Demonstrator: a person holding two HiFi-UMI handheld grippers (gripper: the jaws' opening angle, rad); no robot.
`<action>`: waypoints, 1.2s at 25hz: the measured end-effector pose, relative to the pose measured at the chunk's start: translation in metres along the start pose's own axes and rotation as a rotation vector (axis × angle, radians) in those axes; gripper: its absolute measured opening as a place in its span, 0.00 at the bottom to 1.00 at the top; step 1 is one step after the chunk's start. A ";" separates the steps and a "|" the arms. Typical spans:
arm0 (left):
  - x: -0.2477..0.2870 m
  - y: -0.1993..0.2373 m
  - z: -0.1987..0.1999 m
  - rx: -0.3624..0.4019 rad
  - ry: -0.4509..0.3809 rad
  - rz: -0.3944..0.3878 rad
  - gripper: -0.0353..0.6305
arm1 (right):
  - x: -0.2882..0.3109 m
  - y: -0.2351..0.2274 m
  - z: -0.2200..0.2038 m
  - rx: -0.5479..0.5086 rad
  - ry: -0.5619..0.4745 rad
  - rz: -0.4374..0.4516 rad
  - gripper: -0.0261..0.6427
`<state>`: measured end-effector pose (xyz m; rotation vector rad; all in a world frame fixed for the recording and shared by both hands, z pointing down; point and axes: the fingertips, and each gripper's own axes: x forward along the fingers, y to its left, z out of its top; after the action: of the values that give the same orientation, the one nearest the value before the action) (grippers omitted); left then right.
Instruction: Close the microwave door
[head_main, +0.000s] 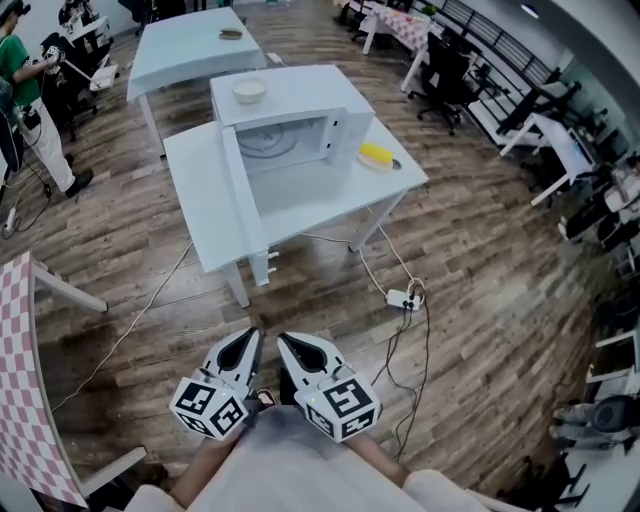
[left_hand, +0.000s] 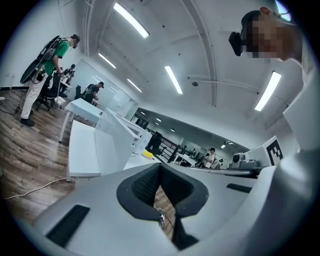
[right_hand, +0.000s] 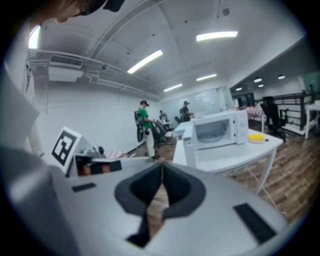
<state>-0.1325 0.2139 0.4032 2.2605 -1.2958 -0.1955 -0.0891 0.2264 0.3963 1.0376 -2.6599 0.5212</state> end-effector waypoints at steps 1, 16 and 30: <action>0.005 0.001 0.001 -0.001 0.003 0.000 0.08 | 0.002 -0.005 0.002 0.003 0.001 -0.001 0.07; 0.062 0.037 0.012 -0.023 0.036 0.085 0.08 | 0.047 -0.080 0.029 0.024 0.015 0.055 0.07; 0.094 0.066 0.034 -0.035 -0.017 0.244 0.08 | 0.074 -0.133 0.064 0.008 -0.007 0.159 0.07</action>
<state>-0.1455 0.0958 0.4196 2.0540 -1.5493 -0.1480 -0.0561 0.0647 0.3959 0.8360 -2.7629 0.5607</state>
